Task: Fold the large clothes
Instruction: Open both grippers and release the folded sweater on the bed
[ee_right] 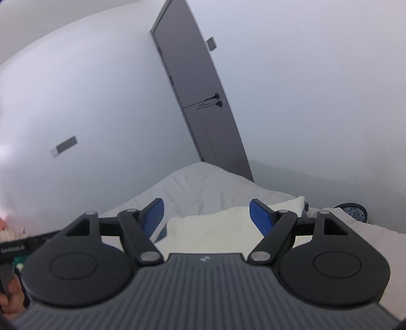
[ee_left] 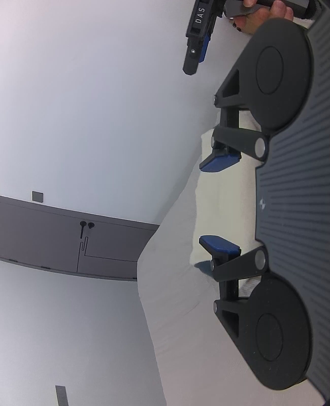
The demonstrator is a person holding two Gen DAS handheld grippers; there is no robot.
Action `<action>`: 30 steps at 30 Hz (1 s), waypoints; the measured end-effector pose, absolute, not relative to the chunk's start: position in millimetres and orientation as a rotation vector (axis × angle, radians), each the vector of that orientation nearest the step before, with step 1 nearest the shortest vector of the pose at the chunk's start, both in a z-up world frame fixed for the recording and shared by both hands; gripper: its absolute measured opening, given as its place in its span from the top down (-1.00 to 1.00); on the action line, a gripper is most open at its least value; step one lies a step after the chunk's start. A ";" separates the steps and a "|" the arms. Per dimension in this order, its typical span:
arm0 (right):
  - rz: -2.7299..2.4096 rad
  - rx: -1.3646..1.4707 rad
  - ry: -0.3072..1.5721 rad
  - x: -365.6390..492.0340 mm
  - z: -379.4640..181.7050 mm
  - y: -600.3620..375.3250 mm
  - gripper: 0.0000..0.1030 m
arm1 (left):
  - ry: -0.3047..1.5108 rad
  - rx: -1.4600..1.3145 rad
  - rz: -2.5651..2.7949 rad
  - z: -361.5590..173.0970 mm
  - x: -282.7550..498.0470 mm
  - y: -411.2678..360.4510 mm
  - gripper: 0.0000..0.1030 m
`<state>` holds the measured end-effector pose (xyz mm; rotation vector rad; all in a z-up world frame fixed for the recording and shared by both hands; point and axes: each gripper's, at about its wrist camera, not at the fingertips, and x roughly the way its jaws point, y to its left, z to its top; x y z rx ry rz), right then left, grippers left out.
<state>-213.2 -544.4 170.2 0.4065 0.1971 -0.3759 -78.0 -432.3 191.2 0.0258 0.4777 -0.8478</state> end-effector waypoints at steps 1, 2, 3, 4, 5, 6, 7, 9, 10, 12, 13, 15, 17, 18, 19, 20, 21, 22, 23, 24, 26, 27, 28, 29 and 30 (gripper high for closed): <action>-0.374 0.397 0.208 -214.9 169.0 -540.0 -0.50 | 0.476 0.028 -0.845 190.2 -81.7 -429.9 -0.19; -0.369 0.388 0.216 -217.1 168.0 -535.3 -0.50 | 0.473 0.032 -0.840 188.2 -86.0 -426.7 -0.19; -0.366 0.376 0.224 -219.2 166.5 -530.3 -0.50 | 0.471 0.034 -0.836 186.0 -89.2 -424.2 -0.19; -0.368 0.366 0.230 -220.1 164.4 -527.3 -0.50 | 0.473 0.033 -0.838 183.6 -91.2 -422.4 -0.19; -0.369 0.357 0.235 -221.8 162.3 -523.8 -0.50 | 0.472 0.033 -0.836 181.3 -93.0 -421.0 -0.19; -0.367 0.348 0.241 -221.8 159.3 -520.6 -0.50 | 0.470 0.030 -0.833 179.2 -95.3 -419.1 -0.19; -0.365 0.340 0.248 -221.9 157.1 -517.6 -0.50 | 0.474 0.023 -0.838 177.8 -94.2 -419.2 -0.19; -0.363 0.322 0.255 -223.5 153.0 -512.0 -0.50 | 0.472 0.021 -0.836 174.3 -96.5 -418.8 -0.19; -0.364 0.313 0.259 -224.5 151.0 -508.5 -0.50 | 0.459 0.037 -0.822 172.6 -99.4 -419.1 -0.19; -0.360 0.307 0.269 -224.1 147.6 -502.8 -0.50 | 0.457 0.047 -0.818 168.1 -99.5 -420.3 -0.19; -0.359 0.310 0.275 -223.8 145.4 -501.0 -0.50 | 0.463 0.044 -0.820 164.9 -99.8 -419.4 -0.19; -0.361 0.305 0.286 -223.0 139.3 -497.5 -0.50 | 0.467 0.049 -0.818 159.2 -98.8 -420.9 -0.19; -0.365 0.292 0.293 -220.0 135.0 -493.9 -0.50 | 0.463 0.061 -0.824 152.8 -99.1 -420.2 -0.19; -0.370 0.285 0.297 -219.1 132.6 -492.0 -0.50 | 0.463 0.062 -0.824 149.7 -99.1 -419.5 -0.19; -0.374 0.282 0.302 -218.3 130.1 -491.1 -0.50 | 0.467 0.065 -0.816 146.9 -98.4 -419.0 -0.19; -0.377 0.283 0.308 -217.6 127.5 -490.4 -0.50 | 0.467 0.065 -0.813 144.7 -97.9 -418.6 -0.19; -0.378 0.285 0.313 -216.9 124.9 -489.8 -0.50 | 0.466 0.066 -0.812 142.7 -99.3 -417.0 -0.19; -0.380 0.288 0.319 -216.5 122.0 -488.2 -0.50 | 0.466 0.070 -0.810 140.4 -100.0 -416.3 -0.20; -0.382 0.291 0.326 -215.5 119.3 -487.8 -0.50 | 0.467 0.074 -0.806 138.7 -100.7 -416.3 -0.20; -0.382 0.298 0.335 -214.3 116.1 -488.1 -0.50 | 0.467 0.078 -0.802 136.9 -101.5 -415.9 -0.20; -0.385 0.307 0.353 -211.3 109.8 -488.8 -0.50 | 0.469 0.085 -0.802 133.0 -102.7 -415.3 -0.22; -0.386 0.310 0.359 -210.2 106.6 -488.7 -0.50 | 0.470 0.085 -0.803 131.2 -103.0 -415.0 -0.22; -0.389 0.313 0.365 -209.4 103.7 -488.3 -0.50 | 0.471 0.086 -0.803 129.3 -102.9 -414.5 -0.24; -0.394 0.315 0.370 -208.6 101.4 -488.4 -0.50 | 0.473 0.087 -0.801 127.4 -102.4 -414.5 -0.26; -0.399 0.314 0.373 -207.8 99.4 -488.4 -0.50 | 0.475 0.089 -0.798 125.9 -101.9 -414.3 -0.28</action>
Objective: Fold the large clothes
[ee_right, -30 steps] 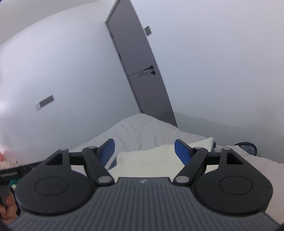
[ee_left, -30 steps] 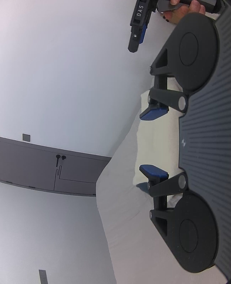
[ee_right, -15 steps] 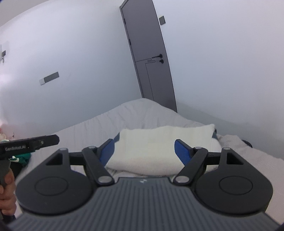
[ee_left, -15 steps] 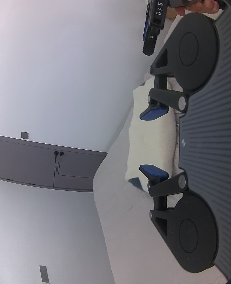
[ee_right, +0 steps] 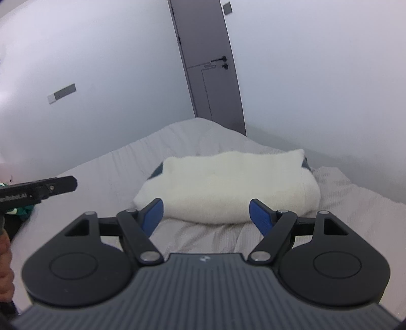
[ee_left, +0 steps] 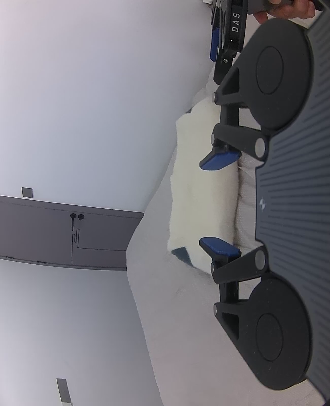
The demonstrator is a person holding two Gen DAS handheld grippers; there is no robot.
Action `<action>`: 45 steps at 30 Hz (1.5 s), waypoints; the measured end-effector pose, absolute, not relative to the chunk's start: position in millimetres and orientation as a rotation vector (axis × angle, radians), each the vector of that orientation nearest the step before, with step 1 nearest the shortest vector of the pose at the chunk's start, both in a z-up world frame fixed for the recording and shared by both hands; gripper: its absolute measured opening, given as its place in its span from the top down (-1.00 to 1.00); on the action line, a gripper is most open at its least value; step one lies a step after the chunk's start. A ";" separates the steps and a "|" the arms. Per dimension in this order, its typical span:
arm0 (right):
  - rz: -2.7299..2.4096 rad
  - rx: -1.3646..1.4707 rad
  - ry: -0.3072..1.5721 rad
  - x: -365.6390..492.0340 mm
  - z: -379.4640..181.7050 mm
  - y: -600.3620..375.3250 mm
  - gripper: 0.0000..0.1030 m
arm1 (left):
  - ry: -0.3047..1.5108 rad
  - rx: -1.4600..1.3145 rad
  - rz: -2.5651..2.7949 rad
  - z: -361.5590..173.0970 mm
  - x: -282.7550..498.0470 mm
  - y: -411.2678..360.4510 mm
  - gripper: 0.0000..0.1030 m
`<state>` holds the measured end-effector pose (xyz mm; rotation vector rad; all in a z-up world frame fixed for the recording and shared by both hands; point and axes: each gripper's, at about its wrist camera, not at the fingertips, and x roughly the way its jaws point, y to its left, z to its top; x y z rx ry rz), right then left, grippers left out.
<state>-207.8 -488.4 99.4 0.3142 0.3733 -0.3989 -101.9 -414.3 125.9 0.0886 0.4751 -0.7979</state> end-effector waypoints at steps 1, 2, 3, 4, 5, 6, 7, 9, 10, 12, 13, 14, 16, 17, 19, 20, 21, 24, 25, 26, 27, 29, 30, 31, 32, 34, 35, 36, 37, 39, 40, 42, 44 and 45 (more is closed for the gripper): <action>-0.403 0.313 0.375 -207.4 98.1 -488.2 -0.50 | 0.478 0.088 -0.794 123.9 -101.3 -413.8 -0.30; -0.404 0.312 0.377 -207.0 96.2 -487.7 -0.50 | 0.482 0.086 -0.791 122.1 -100.5 -413.3 -0.31; -0.406 0.308 0.380 -206.1 95.8 -487.7 -0.50 | 0.485 0.084 -0.788 120.7 -99.6 -412.7 -0.31; -0.408 0.305 0.382 -205.5 95.2 -487.1 -0.50 | 0.488 0.083 -0.786 119.3 -98.9 -412.3 -0.33; -0.407 0.304 0.384 -204.6 94.2 -487.0 -0.50 | 0.489 0.082 -0.785 118.2 -98.3 -411.9 -0.37; -0.408 0.302 0.386 -203.7 93.8 -486.7 -0.50 | 0.489 0.083 -0.785 117.5 -98.2 -411.8 -0.39; -0.407 0.298 0.387 -203.0 93.5 -485.9 -0.50 | 0.489 0.085 -0.782 117.0 -98.0 -411.8 -0.46; -0.409 0.285 0.389 -201.8 93.6 -484.6 -0.50 | 0.488 0.089 -0.775 116.4 -98.0 -411.6 -0.60; -0.410 0.282 0.388 -201.6 94.2 -484.3 -0.50 | 0.488 0.089 -0.772 115.7 -97.7 -411.6 -0.66; -0.416 0.276 0.386 -201.9 94.3 -483.2 -0.50 | 0.491 0.091 -0.768 114.3 -96.9 -411.5 -0.77; -0.420 0.272 0.385 -202.2 94.2 -482.5 -0.50 | 0.489 0.095 -0.763 113.4 -96.7 -411.8 -0.87; -0.423 0.266 0.385 -202.2 94.5 -481.6 -0.50 | 0.489 0.101 -0.760 112.5 -96.7 -412.4 -0.93; -0.426 0.256 0.390 -201.9 93.9 -480.7 -0.51 | 0.494 0.116 -0.760 110.5 -96.7 -414.0 -0.97; -0.426 0.254 0.391 -201.9 93.3 -480.8 -0.56 | 0.496 0.118 -0.759 109.8 -96.8 -414.1 -0.98; -0.432 0.248 0.388 -202.5 93.4 -479.7 -0.69 | 0.498 0.120 -0.748 108.6 -96.3 -414.2 -1.00; -0.435 0.241 0.390 -202.3 93.7 -479.0 -0.70 | 0.499 0.121 -0.741 108.3 -96.1 -413.9 -1.00; -0.437 0.234 0.397 -201.6 93.9 -478.7 -0.71 | 0.501 0.120 -0.734 108.1 -95.3 -413.7 -1.00; -0.444 0.243 0.404 -201.2 94.4 -481.7 -0.72 | 0.508 0.111 -0.722 107.8 -93.1 -412.1 -1.00; -0.442 0.251 0.399 -201.8 94.7 -482.8 -0.72 | 0.509 0.108 -0.715 107.9 -92.6 -411.3 -1.00; -0.445 0.251 0.398 -202.2 95.1 -482.9 -0.72 | 0.508 0.104 -0.708 108.0 -92.4 -410.5 -1.00; -0.456 0.239 0.398 -201.9 95.4 -482.1 -0.72 | 0.508 0.101 -0.702 108.3 -91.9 -409.5 -1.00; -0.483 0.211 0.409 -200.0 94.9 -480.1 -0.72 | 0.510 0.095 -0.692 108.6 -91.9 -408.6 -1.00; -0.480 0.210 0.411 -199.6 94.4 -480.2 -0.72 | 0.508 0.094 -0.691 108.6 -92.2 -408.2 -1.00; -0.474 0.219 0.410 -199.7 93.8 -481.1 -0.72 | 0.507 0.093 -0.688 108.5 -92.3 -407.5 -1.00; -0.472 0.227 0.414 -199.4 93.1 -481.8 -0.72 | 0.509 0.093 -0.683 108.4 -92.4 -407.1 -1.00; -0.474 0.225 0.423 -197.5 91.7 -482.5 -0.72 | 0.517 0.089 -0.677 106.1 -91.3 -406.0 -1.00; -0.474 0.221 0.424 -196.8 91.1 -481.9 -0.72 | 0.523 0.088 -0.678 105.1 -90.5 -405.9 -1.00; -0.471 0.223 0.426 -195.9 90.6 -481.7 -0.72 | 0.530 0.087 -0.678 104.3 -89.2 -405.6 -1.00; -0.465 0.228 0.429 -194.9 90.3 -481.9 -0.72 | 0.534 0.085 -0.676 103.3 -88.3 -405.6 -1.00; -0.462 0.236 0.437 -192.7 89.5 -481.7 -0.72 | 0.539 0.084 -0.666 101.9 -86.8 -405.4 -1.00; -0.463 0.235 0.443 -191.5 89.5 -481.3 -0.72 | 0.540 0.083 -0.665 101.6 -86.3 -404.8 -1.00; -0.457 0.228 0.446 -190.1 89.9 -478.9 -0.72 | 0.537 0.085 -0.668 102.0 -85.9 -403.4 -1.00; -0.454 0.227 0.444 -190.4 90.8 -476.6 -0.72 | 0.540 0.082 -0.669 101.8 -85.1 -403.2 -1.00; -0.454 0.225 0.444 -190.5 91.5 -475.5 -0.72 | 0.542 0.077 -0.672 102.0 -85.2 -403.1 -1.00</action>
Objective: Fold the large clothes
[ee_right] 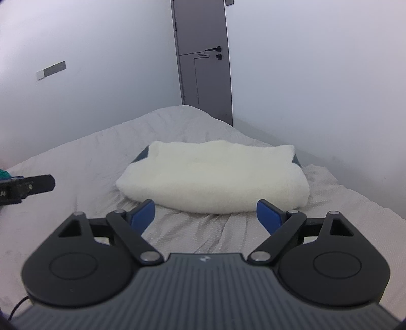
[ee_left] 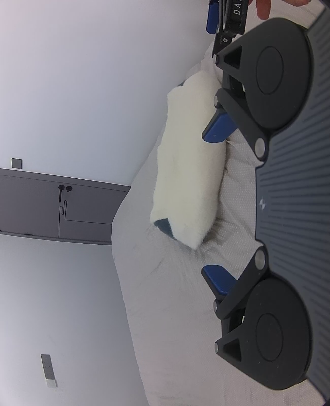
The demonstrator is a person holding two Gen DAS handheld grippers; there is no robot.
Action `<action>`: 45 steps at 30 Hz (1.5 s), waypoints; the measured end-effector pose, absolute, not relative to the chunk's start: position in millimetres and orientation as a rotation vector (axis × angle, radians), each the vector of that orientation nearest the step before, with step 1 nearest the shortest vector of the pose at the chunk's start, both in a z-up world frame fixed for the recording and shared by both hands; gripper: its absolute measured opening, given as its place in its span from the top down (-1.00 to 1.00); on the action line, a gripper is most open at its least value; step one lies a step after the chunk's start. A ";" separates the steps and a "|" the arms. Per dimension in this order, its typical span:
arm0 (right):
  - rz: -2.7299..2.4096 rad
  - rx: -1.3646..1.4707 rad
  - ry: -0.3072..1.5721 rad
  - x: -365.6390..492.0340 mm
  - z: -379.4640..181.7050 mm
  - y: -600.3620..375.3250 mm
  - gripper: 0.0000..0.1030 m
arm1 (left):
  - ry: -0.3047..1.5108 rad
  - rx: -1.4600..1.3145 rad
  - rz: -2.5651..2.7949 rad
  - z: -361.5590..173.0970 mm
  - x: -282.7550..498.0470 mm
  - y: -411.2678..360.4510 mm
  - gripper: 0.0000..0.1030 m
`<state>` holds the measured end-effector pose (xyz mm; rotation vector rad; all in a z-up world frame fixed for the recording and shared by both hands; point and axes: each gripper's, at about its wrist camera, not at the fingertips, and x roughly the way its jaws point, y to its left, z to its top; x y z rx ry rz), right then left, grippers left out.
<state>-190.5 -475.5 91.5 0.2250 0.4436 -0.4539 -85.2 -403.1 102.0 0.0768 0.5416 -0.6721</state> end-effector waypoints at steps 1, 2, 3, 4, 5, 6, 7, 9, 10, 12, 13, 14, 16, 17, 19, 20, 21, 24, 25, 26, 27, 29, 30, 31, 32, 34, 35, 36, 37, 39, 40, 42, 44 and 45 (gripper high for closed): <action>-0.454 0.222 0.443 -190.7 92.1 -474.5 -0.72 | 0.541 0.073 -0.681 101.8 -84.9 -402.6 -1.00; -0.454 0.219 0.441 -190.9 93.1 -473.6 -0.72 | 0.540 0.072 -0.683 102.4 -85.2 -401.7 -1.00; -0.456 0.216 0.438 -191.2 94.2 -472.6 -0.72 | 0.538 0.072 -0.680 102.7 -85.4 -401.6 -1.00; -0.456 0.214 0.437 -190.9 95.3 -472.0 -0.72 | 0.534 0.074 -0.679 102.2 -85.7 -401.9 -1.00; -0.456 0.212 0.437 -190.6 96.4 -471.5 -0.72 | 0.530 0.076 -0.680 102.8 -87.0 -401.8 -1.00; -0.454 0.211 0.436 -190.6 97.7 -471.3 -0.72 | 0.529 0.079 -0.680 102.0 -87.4 -402.1 -1.00; -0.454 0.210 0.436 -190.5 98.8 -471.1 -0.72 | 0.529 0.081 -0.679 102.3 -88.5 -402.4 -1.00; -0.453 0.212 0.435 -191.6 100.4 -470.0 -0.72 | 0.529 0.083 -0.677 102.4 -89.3 -402.6 -1.00; -0.452 0.213 0.435 -192.2 100.8 -469.8 -0.72 | 0.529 0.080 -0.675 102.4 -89.4 -402.5 -1.00; -0.449 0.216 0.435 -193.2 100.9 -470.7 -0.72 | 0.525 0.074 -0.676 104.0 -91.0 -402.4 -1.00; -0.448 0.219 0.435 -194.6 100.4 -470.3 -0.72 | 0.523 0.070 -0.676 104.5 -91.5 -401.6 -1.00; -0.445 0.224 0.437 -194.7 100.5 -470.9 -0.72 | 0.522 0.067 -0.675 104.9 -91.9 -401.0 -1.00; -0.442 0.227 0.434 -194.7 101.0 -471.8 -0.72 | 0.522 0.064 -0.669 105.7 -93.5 -400.2 -1.00; -0.442 0.222 0.435 -194.6 101.0 -470.9 -0.72 | 0.522 0.063 -0.668 106.0 -94.1 -399.7 -1.00; -0.439 0.223 0.438 -193.9 100.7 -470.6 -0.72 | 0.522 0.062 -0.667 106.3 -94.8 -399.1 -1.00; -0.437 0.226 0.439 -193.8 100.5 -470.5 -0.72 | 0.522 0.063 -0.667 106.4 -95.0 -399.1 -1.00; -0.437 0.225 0.442 -193.7 100.2 -469.7 -0.72 | 0.522 0.064 -0.667 106.7 -95.4 -398.9 -1.00; -0.437 0.222 0.445 -193.6 99.9 -467.6 -0.72 | 0.519 0.064 -0.669 107.9 -96.3 -398.7 -1.00; -0.437 0.224 0.446 -193.4 99.9 -467.5 -0.72 | 0.518 0.064 -0.669 108.2 -96.5 -398.6 -1.00; -0.438 0.226 0.446 -193.3 99.8 -467.4 -0.72 | 0.517 0.063 -0.668 108.5 -96.7 -398.4 -1.00; -0.439 0.226 0.446 -192.7 99.9 -467.6 -0.72 | 0.518 0.062 -0.667 108.5 -96.6 -398.3 -1.00; -0.438 0.225 0.448 -192.2 99.9 -467.9 -0.72 | 0.517 0.060 -0.667 108.7 -96.6 -397.9 -1.00; -0.438 0.226 0.449 -192.0 99.7 -467.9 -0.72 | 0.518 0.060 -0.667 108.8 -96.9 -397.7 -1.00; -0.439 0.225 0.449 -191.8 99.7 -467.5 -0.72 | 0.519 0.062 -0.667 109.1 -97.0 -398.0 -1.00; -0.439 0.224 0.449 -191.8 99.7 -467.5 -0.72 | 0.518 0.065 -0.667 109.5 -97.5 -398.3 -1.00; -0.438 0.225 0.452 -191.3 99.1 -467.9 -0.72 | 0.517 0.066 -0.669 110.1 -98.2 -398.8 -1.00; -0.438 0.229 0.453 -191.3 98.7 -468.4 -0.72 | 0.518 0.063 -0.670 110.5 -98.6 -399.1 -1.00; -0.440 0.231 0.453 -191.0 98.5 -468.9 -0.72 | 0.519 0.060 -0.671 110.8 -98.7 -399.0 -1.00; -0.441 0.230 0.455 -190.9 98.3 -468.7 -0.72 | 0.518 0.060 -0.672 110.9 -99.2 -399.4 -1.00; -0.439 0.225 0.459 -190.6 97.8 -467.5 -0.72 | 0.516 0.066 -0.668 111.3 -99.3 -399.7 -1.00; -0.441 0.221 0.462 -190.3 97.8 -467.1 -0.72 | 0.517 0.068 -0.664 111.1 -99.3 -400.2 -1.00; -0.439 0.220 0.460 -190.1 98.3 -467.2 -0.72 | 0.518 0.068 -0.666 110.8 -99.6 -400.8 -1.00; -0.438 0.221 0.457 -190.8 99.1 -466.9 -0.72 | 0.518 0.070 -0.666 110.9 -99.7 -401.3 -1.00; -0.439 0.220 0.455 -191.9 98.8 -466.2 -0.72 | 0.517 0.071 -0.665 111.0 -100.0 -401.7 -1.00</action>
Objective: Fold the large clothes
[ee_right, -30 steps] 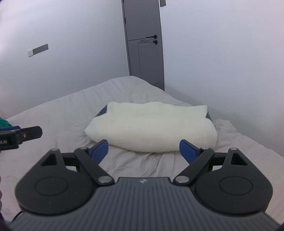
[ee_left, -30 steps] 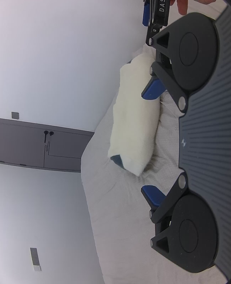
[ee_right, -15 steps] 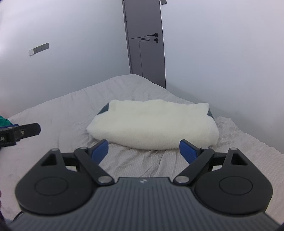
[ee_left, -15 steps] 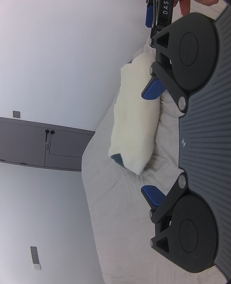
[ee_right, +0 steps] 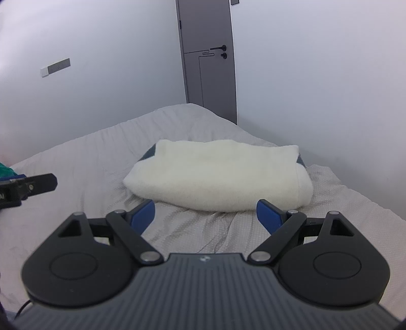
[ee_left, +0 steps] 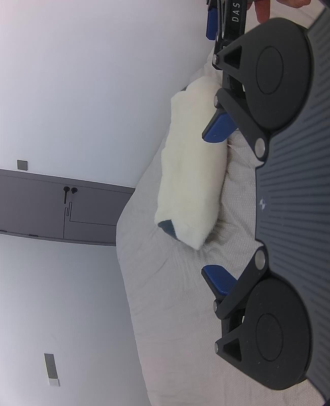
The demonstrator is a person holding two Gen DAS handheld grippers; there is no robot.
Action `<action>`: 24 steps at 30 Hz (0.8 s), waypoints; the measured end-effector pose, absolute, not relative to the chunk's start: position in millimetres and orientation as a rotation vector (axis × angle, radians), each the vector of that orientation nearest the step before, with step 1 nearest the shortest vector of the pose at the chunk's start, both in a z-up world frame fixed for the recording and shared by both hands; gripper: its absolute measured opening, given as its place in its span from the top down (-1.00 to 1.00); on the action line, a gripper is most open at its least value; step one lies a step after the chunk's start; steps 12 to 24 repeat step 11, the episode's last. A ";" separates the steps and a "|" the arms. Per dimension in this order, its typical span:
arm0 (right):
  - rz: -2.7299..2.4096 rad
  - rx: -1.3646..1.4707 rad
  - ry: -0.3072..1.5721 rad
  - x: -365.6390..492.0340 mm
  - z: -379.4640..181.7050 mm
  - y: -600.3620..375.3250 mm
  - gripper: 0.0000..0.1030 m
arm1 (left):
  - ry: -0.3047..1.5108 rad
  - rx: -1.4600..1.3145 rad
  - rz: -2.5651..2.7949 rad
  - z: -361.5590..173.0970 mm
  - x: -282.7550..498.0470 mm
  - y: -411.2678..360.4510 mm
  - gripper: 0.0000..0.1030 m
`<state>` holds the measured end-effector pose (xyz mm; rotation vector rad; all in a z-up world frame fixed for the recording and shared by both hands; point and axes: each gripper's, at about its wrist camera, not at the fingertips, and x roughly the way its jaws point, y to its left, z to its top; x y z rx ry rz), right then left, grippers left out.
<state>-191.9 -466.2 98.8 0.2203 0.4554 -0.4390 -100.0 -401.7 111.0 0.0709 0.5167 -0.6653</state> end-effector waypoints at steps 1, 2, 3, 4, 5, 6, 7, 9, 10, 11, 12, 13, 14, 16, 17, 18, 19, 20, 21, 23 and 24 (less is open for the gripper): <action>-0.439 0.220 0.454 -192.5 98.8 -465.7 -0.72 | 0.515 0.072 -0.665 111.1 -100.3 -402.0 -1.00; -0.438 0.221 0.455 -192.8 98.6 -465.6 -0.72 | 0.514 0.072 -0.663 111.1 -100.5 -402.2 -1.00; -0.437 0.221 0.456 -193.0 98.2 -465.5 -0.72 | 0.515 0.072 -0.663 110.8 -100.5 -402.1 -1.00; -0.436 0.220 0.457 -193.0 97.9 -465.7 -0.72 | 0.516 0.073 -0.664 110.6 -100.4 -402.2 -1.00; -0.436 0.221 0.457 -193.1 97.7 -466.0 -0.72 | 0.516 0.073 -0.664 110.4 -100.1 -401.8 -1.00; -0.435 0.223 0.458 -193.1 97.7 -465.7 -0.72 | 0.516 0.073 -0.662 110.4 -100.1 -402.0 -1.00; -0.435 0.223 0.458 -193.0 97.7 -465.8 -0.72 | 0.517 0.074 -0.660 110.3 -100.1 -402.1 -1.00; -0.436 0.223 0.458 -193.3 97.8 -465.8 -0.72 | 0.519 0.076 -0.662 110.0 -100.2 -402.6 -1.00; -0.439 0.223 0.458 -193.3 98.1 -465.6 -0.72 | 0.521 0.079 -0.663 110.2 -100.4 -403.2 -1.00; -0.442 0.223 0.456 -193.3 98.5 -465.9 -0.72 | 0.522 0.081 -0.659 110.6 -100.2 -403.5 -1.00; -0.442 0.223 0.456 -193.3 98.5 -465.9 -0.72 | 0.522 0.081 -0.659 110.6 -100.2 -403.5 -1.00; -0.442 0.223 0.456 -193.3 98.5 -465.9 -0.72 | 0.522 0.081 -0.659 110.6 -100.2 -403.5 -1.00; -0.442 0.223 0.456 -193.3 98.5 -465.9 -0.72 | 0.522 0.081 -0.659 110.6 -100.2 -403.5 -1.00; -0.442 0.223 0.456 -193.3 98.5 -465.9 -0.72 | 0.522 0.081 -0.659 110.6 -100.2 -403.5 -1.00; -0.442 0.223 0.456 -193.3 98.5 -465.9 -0.72 | 0.522 0.081 -0.659 110.6 -100.2 -403.5 -1.00; -0.442 0.223 0.456 -193.3 98.5 -465.9 -0.72 | 0.522 0.081 -0.659 110.6 -100.2 -403.5 -1.00; -0.442 0.223 0.456 -193.3 98.5 -465.9 -0.72 | 0.522 0.081 -0.659 110.6 -100.2 -403.5 -1.00; -0.442 0.223 0.456 -193.3 98.5 -465.9 -0.72 | 0.522 0.081 -0.659 110.6 -100.2 -403.5 -1.00; -0.442 0.223 0.456 -193.3 98.5 -465.9 -0.72 | 0.522 0.081 -0.659 110.6 -100.2 -403.5 -1.00; -0.442 0.223 0.456 -193.3 98.5 -465.9 -0.72 | 0.522 0.081 -0.659 110.6 -100.2 -403.5 -1.00; -0.442 0.223 0.456 -193.3 98.5 -465.9 -0.72 | 0.522 0.081 -0.659 110.6 -100.2 -403.5 -1.00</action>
